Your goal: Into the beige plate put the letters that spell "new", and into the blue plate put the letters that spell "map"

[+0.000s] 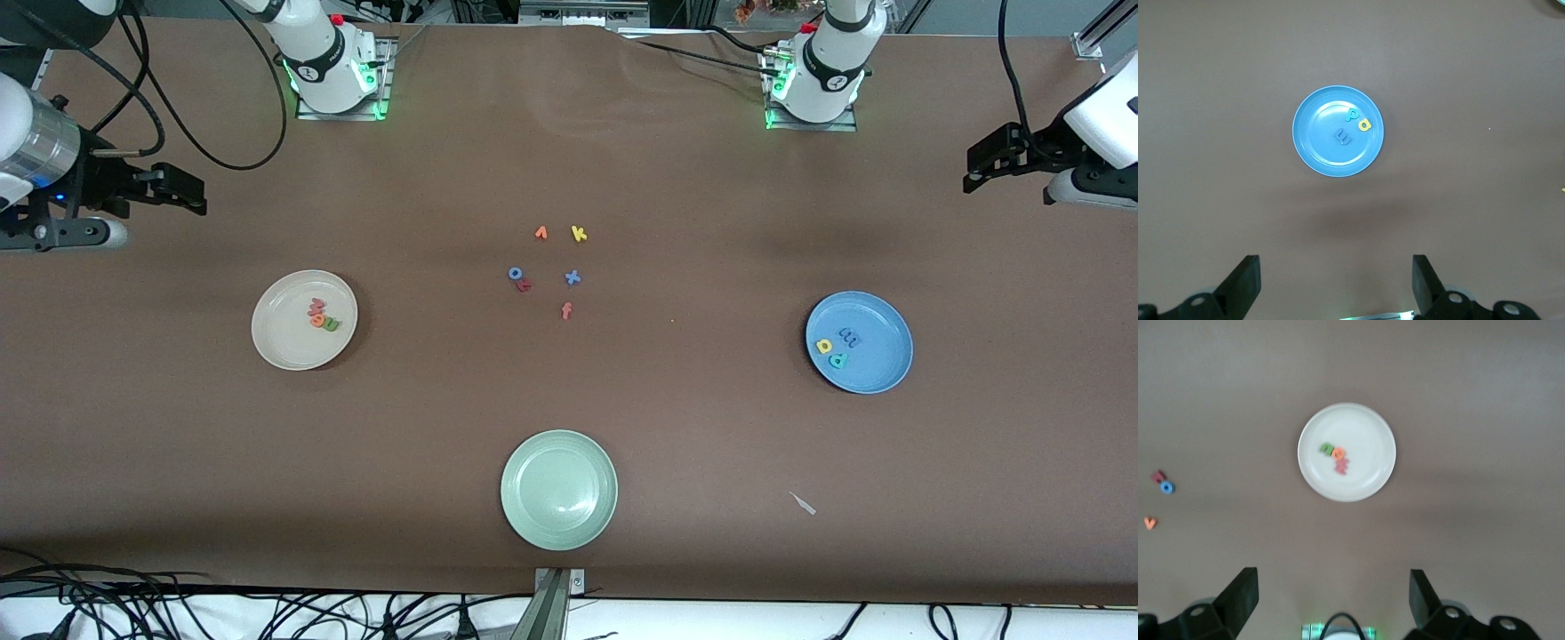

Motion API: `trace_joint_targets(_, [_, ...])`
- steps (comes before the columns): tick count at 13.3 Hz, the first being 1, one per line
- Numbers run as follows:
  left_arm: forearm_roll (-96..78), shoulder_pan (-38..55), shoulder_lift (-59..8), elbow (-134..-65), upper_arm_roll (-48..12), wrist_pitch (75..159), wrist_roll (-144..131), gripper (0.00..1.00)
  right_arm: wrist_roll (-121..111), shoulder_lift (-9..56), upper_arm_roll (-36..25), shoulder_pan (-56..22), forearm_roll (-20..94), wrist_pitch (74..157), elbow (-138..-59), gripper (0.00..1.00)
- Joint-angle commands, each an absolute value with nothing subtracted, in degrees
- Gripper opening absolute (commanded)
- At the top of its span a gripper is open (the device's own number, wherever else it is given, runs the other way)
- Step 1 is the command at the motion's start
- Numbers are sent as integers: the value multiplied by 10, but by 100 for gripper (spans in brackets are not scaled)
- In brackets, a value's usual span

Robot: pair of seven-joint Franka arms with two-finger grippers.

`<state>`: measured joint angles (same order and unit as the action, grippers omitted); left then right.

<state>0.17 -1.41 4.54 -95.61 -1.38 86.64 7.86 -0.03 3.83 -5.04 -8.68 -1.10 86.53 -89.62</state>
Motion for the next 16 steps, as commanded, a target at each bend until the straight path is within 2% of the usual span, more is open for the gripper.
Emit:
trace_joint_targets(1, [-7, -17, 36, -939, -14, 854, 75, 100, -10, 24, -40, -69, -15, 895, -913, 100])
trace_joint_targets(7, [-7, -18, 36, -939, -12, 857, 42, 100, -8, 24, -40, -62, -11, 939, -920, 100])
trace_joint_targets(16, [-8, -17, 36, -932, -13, 857, 13, 100, -7, 25, -40, -62, -11, 954, -920, 100])
